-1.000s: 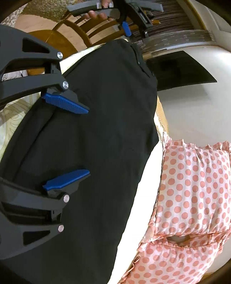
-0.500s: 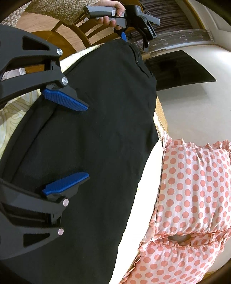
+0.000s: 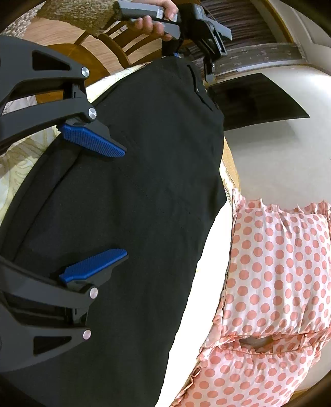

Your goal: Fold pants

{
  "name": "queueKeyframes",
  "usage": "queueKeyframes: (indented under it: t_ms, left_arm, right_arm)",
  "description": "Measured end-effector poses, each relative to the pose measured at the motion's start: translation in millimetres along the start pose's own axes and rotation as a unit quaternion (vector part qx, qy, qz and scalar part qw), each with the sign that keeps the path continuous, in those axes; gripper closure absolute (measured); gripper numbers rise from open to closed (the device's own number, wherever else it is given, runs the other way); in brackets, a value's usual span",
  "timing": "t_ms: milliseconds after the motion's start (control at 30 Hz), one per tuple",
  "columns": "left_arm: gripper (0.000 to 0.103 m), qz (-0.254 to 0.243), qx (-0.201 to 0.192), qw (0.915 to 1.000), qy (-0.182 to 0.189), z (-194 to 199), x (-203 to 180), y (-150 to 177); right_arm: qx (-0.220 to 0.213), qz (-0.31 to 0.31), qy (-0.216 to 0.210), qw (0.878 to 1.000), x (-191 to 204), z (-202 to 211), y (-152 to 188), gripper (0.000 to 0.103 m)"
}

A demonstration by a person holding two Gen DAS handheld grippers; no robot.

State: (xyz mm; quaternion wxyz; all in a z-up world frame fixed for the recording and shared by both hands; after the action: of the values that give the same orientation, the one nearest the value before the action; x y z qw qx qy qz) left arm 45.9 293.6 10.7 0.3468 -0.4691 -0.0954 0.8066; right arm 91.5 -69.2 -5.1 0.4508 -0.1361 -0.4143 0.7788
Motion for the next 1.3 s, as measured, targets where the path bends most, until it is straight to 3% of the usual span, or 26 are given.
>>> queueKeyframes:
  t_ms: [233, 367, 500, 700, 800, 967, 1100, 1200, 1300]
  left_arm:
    - [0.035, -0.005, -0.035, 0.9979, -0.053, -0.2, 3.0, -7.1]
    - [0.061, -0.007, -0.050, 0.9953, -0.083, -1.1, 8.8, -9.8]
    - [0.080, 0.003, -0.055, 0.9955, -0.077, -2.8, 16.7, -14.2]
    - [0.088, -0.115, -0.092, 0.9836, -0.105, 7.0, -31.8, -13.7]
    - [0.088, -0.183, -0.114, 0.9709, -0.105, 17.2, -72.4, -10.2]
    - [0.088, -0.287, -0.111, 0.9488, -0.070, 17.7, -153.0, 16.2]
    - [0.088, -0.361, -0.082, 0.9288, -0.015, 6.1, -220.3, 53.9]
    - [0.089, -0.418, -0.048, 0.9064, 0.042, -9.8, -275.1, 97.5]
    - [0.089, -0.446, -0.006, 0.8899, 0.097, -26.8, -310.0, 141.6]
  right_arm:
    - [-0.003, 0.000, -0.002, 1.000, -0.6, 0.3, 0.0, 0.026]
    - [-0.002, 0.003, -0.002, 1.000, 0.1, 0.7, 0.6, 0.026]
    - [-0.004, 0.004, -0.003, 1.000, 0.1, 1.8, 1.3, 0.026]
    - [-0.013, -0.010, -0.008, 1.000, -6.2, 10.5, 1.0, 0.026]
    - [-0.025, -0.024, -0.006, 0.999, -15.0, 20.0, 0.5, 0.026]
    - [-0.052, -0.060, 0.010, 0.997, -41.6, 46.3, -0.5, 0.021]
    - [-0.074, -0.078, 0.035, 0.994, -65.1, 70.7, 0.4, 0.021]
    - [-0.089, -0.097, 0.060, 0.989, -84.0, 87.5, 4.6, 0.021]
    - [-0.104, -0.126, 0.093, 0.982, -108.9, 107.0, 13.7, 0.021]
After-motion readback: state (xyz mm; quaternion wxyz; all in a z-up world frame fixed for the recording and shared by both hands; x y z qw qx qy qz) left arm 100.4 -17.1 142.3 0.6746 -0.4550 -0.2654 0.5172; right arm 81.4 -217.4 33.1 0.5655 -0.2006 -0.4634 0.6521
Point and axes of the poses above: each gripper's, at about its wrist camera, not at the fingertips, and z roughly against the way its jaws point, x to its left, y to its underside, the point moved 3 cm from there along -z, roughly the way its jaws point, and after that the axes turned 2 degrees about -z, right-handed, at the moved point
